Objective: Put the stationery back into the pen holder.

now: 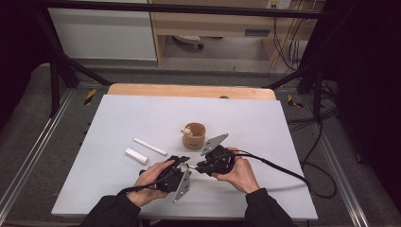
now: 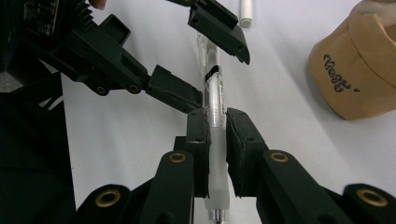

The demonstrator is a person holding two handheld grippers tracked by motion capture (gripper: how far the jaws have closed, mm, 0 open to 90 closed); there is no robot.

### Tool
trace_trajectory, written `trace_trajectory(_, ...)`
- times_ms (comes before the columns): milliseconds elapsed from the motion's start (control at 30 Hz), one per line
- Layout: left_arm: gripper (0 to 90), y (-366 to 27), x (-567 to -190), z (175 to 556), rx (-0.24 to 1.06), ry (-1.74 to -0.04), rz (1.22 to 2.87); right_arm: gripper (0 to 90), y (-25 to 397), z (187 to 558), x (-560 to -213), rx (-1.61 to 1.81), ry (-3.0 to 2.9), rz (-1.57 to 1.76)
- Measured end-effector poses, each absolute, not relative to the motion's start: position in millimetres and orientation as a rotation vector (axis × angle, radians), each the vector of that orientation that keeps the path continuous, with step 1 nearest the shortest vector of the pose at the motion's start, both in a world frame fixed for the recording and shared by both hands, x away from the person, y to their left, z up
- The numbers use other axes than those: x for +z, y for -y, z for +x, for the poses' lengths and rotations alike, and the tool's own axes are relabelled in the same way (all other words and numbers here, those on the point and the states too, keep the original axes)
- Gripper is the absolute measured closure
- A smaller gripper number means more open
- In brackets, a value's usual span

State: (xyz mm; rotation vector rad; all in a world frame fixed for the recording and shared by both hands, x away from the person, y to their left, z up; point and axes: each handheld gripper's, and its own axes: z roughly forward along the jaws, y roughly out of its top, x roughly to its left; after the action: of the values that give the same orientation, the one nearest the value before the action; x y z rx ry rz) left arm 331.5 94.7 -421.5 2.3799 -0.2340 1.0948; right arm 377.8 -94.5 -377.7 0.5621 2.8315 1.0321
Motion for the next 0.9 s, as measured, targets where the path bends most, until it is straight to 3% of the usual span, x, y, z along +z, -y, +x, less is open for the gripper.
trace_trajectory(600, 76.3, -84.4, -425.2, 324.4, 1.186, 0.400, 2.310, 80.2, 94.6, 377.3, -376.6, 1.057, -2.827, 0.590)
trace_trajectory(900, 78.6, -84.4, -425.0, 323.9, 1.200, 0.431, 2.308, 80.1, 95.1, 377.3, -375.6, 1.061, -2.830, 0.596)
